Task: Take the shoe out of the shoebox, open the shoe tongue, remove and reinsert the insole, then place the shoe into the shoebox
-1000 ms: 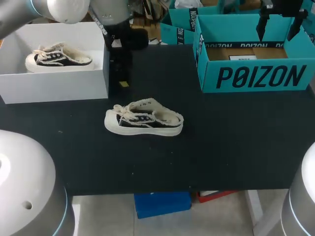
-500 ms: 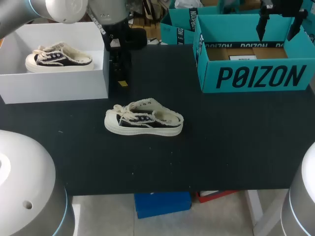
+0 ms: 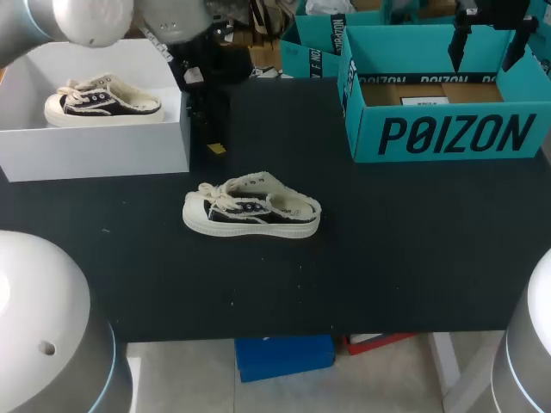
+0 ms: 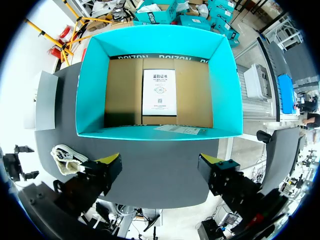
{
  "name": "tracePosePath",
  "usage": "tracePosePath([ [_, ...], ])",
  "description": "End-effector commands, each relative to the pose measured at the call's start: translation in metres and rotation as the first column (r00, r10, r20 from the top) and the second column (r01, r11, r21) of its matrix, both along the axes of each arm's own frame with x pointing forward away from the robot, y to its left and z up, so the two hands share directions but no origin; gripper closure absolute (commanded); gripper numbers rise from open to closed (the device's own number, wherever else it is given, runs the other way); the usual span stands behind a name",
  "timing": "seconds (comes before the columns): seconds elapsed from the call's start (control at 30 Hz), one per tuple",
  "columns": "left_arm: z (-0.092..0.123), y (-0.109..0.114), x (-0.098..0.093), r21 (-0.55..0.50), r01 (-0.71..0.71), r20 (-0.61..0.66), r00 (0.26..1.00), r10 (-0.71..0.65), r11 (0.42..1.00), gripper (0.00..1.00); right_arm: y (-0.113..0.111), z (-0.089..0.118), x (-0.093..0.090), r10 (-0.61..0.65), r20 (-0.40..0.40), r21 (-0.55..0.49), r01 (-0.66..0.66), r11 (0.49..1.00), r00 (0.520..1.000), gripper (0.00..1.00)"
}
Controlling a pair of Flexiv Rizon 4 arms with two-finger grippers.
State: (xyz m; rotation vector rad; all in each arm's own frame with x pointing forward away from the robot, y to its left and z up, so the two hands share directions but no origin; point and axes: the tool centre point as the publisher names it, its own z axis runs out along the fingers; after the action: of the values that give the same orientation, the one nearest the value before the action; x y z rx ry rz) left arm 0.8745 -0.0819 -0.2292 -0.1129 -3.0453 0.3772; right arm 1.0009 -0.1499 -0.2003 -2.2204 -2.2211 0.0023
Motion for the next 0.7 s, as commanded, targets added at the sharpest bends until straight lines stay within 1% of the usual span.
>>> tracePosePath([
  [0.03, 0.019, 0.037, -0.084, -0.112, -0.052, 0.176, 0.982, 0.071, 0.992, 0.00, 0.000, 0.000, 0.000, 0.000, 0.000, 0.000, 0.000, 1.000, 1.000, 0.00],
  [0.1, 0.021, 0.044, -0.097, -0.124, -0.067, 0.206, 0.974, 0.091, 0.990, 0.00, 0.000, 0.000, 0.000, 0.000, 0.000, 0.000, 0.000, 1.000, 1.000, 0.00],
  [0.17, 0.019, 0.051, -0.105, -0.147, -0.088, 0.203, 0.972, 0.118, 0.985, 0.00, 0.000, 0.000, 0.000, 0.000, 0.000, 0.000, 0.000, 1.000, 1.000, 0.00],
  [0.27, 0.013, 0.062, -0.108, -0.178, -0.106, 0.165, 0.977, 0.136, 0.978, 0.00, 0.000, 0.000, 0.000, 0.000, 0.000, 0.000, 0.000, 1.000, 1.000, 0.00],
  [0.3, 0.010, 0.067, -0.107, -0.198, -0.123, 0.139, 0.978, 0.152, 0.972, 0.00, 0.000, 0.000, 0.000, 0.000, 0.000, 0.000, 0.000, 1.000, 1.000, 0.00],
  [0.33, 0.009, 0.070, -0.106, -0.198, -0.126, 0.136, 0.979, 0.155, 0.972, 0.00, 0.000, 0.000, 0.000, 0.000, 0.000, 0.000, 0.000, 1.000, 1.000, 0.00],
  [0.43, 0.006, 0.081, -0.101, -0.246, -0.133, 0.108, 0.981, 0.164, 0.960, 0.00, 0.000, 0.000, 0.000, 0.000, 0.000, 0.000, 0.000, 1.000, 1.000, 0.00],
  [0.53, 0.002, 0.088, -0.091, -0.300, -0.115, 0.068, 0.988, 0.142, 0.947, 0.00, 0.000, 0.000, 0.000, 0.000, 0.000, 0.000, 0.000, 1.000, 1.000, 0.00],
  [0.57, 0.000, 0.090, -0.087, -0.292, -0.119, 0.070, 0.987, 0.146, 0.949, 0.00, 0.000, 0.000, 0.000, 0.000, 0.000, 0.000, 0.000, 1.000, 1.000, 0.00],
  [0.63, -0.003, 0.094, -0.079, -0.333, -0.113, 0.032, 0.991, 0.131, 0.936, 0.00, 0.000, 0.000, 0.000, 0.000, 0.000, 0.000, 0.000, 1.000, 1.000, 0.00],
  [0.7, -0.005, 0.094, -0.073, -0.321, -0.108, 0.048, 0.990, 0.130, 0.941, 0.00, 0.000, 0.000, 0.000, 0.000, 0.000, 0.000, 0.000, 1.000, 1.000, 0.00],
])
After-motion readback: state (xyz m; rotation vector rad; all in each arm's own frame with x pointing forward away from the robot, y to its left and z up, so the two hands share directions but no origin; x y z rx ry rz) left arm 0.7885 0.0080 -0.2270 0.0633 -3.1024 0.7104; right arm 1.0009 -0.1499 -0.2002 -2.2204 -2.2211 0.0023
